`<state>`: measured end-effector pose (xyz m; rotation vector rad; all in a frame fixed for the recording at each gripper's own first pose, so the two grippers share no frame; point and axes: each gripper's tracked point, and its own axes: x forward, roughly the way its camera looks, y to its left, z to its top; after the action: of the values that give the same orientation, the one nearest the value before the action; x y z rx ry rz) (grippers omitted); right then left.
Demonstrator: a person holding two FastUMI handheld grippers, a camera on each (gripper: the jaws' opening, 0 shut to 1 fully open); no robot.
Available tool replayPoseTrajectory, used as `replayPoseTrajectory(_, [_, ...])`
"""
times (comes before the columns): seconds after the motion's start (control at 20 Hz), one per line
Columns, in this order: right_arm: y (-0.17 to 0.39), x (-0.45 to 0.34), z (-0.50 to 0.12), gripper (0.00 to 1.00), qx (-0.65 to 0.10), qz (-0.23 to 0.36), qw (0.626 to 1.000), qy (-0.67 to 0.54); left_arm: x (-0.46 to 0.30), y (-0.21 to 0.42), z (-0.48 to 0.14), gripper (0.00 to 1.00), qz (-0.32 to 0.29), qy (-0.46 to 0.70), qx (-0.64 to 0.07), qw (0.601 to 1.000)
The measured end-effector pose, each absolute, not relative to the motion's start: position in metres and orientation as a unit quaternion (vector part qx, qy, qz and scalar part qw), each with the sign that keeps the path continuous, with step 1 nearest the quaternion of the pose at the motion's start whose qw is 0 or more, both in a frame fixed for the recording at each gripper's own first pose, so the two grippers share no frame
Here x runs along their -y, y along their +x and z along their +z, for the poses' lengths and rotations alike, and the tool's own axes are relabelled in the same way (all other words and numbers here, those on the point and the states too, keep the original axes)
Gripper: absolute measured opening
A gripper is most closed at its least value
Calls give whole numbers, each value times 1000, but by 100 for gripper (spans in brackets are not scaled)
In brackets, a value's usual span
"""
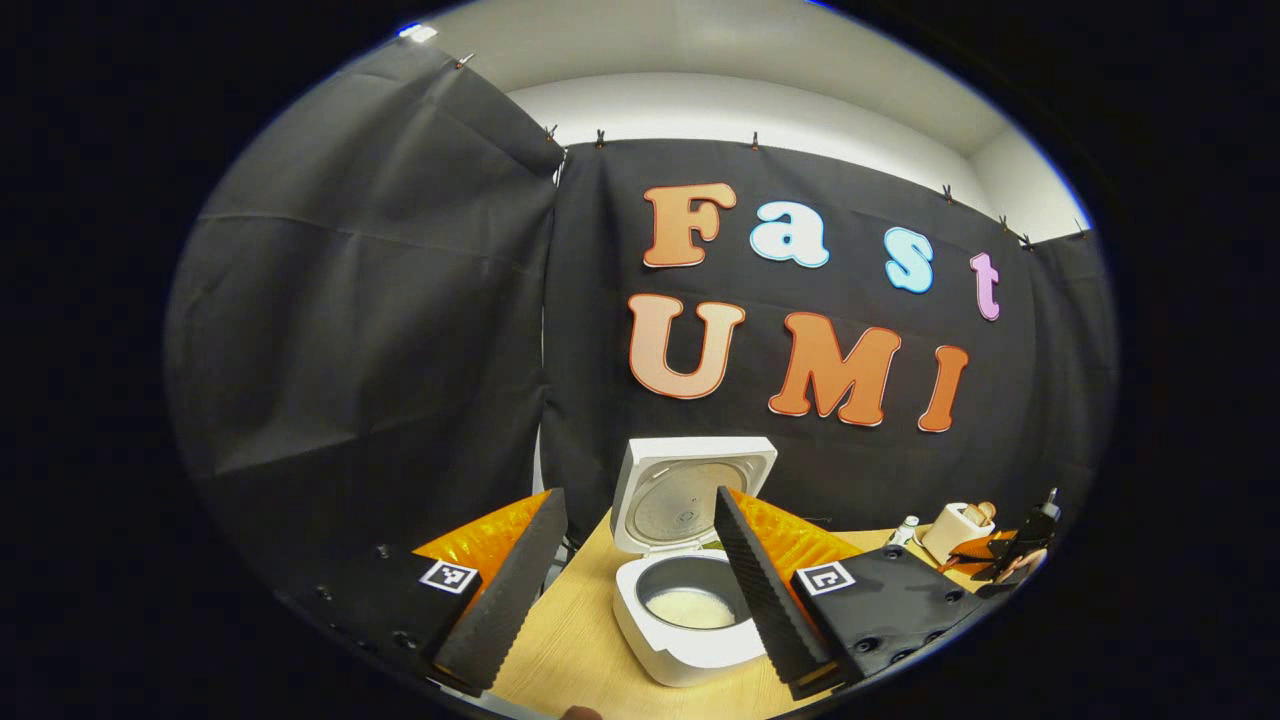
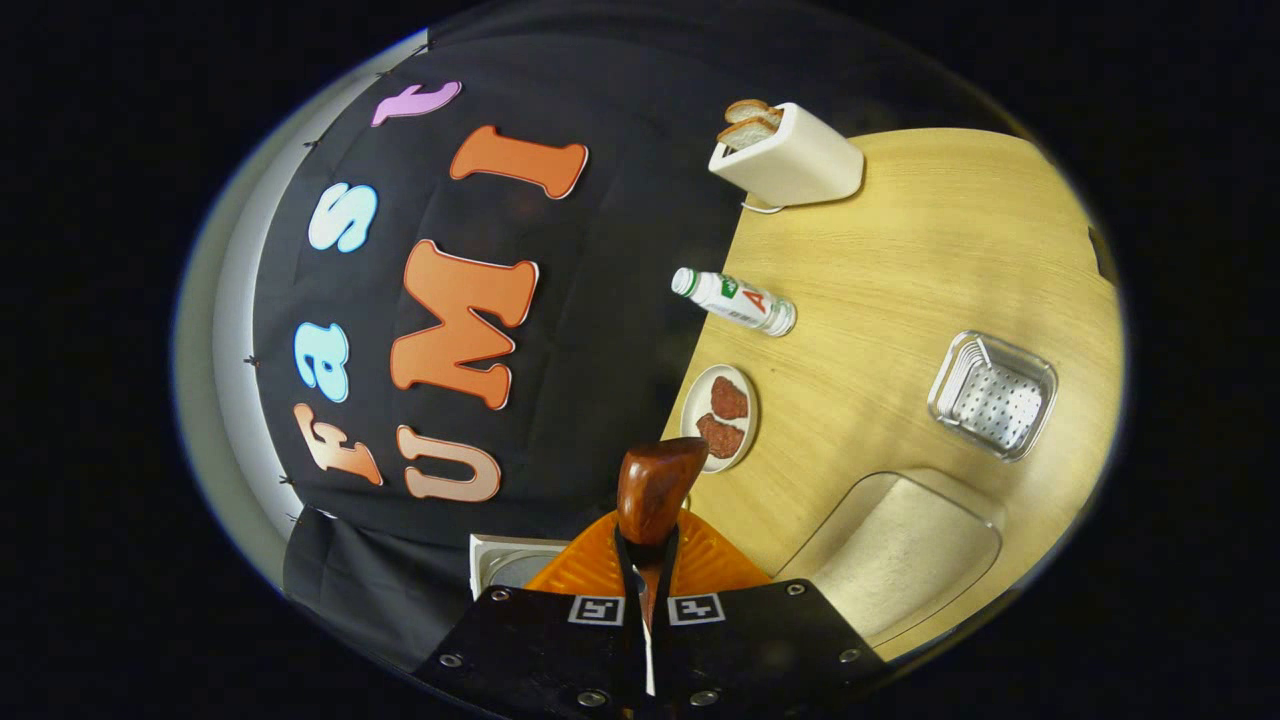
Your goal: Close the left gripper, press the button to open the rice cooker; take a wooden spoon from the chopstick holder with the right hand, scoop a spoonful of rice and pour it into the rice cooker, then put the wooden spoon back into the chopstick holder.
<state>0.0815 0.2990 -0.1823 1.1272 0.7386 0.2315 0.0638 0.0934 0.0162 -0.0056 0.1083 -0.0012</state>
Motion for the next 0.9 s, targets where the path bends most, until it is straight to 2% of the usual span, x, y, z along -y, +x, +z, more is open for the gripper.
replayPoseTrajectory(0.5, [97, -428, -146, 2, -347, 157, 773, 507, -131, 59, 2, 100, -22, 3, -81, 997])
replayPoseTrajectory(0.9, [101, -504, -145, 2, -332, 185, 817, 435, -153, 52, -10, 100, -28, -17, -92, 995])
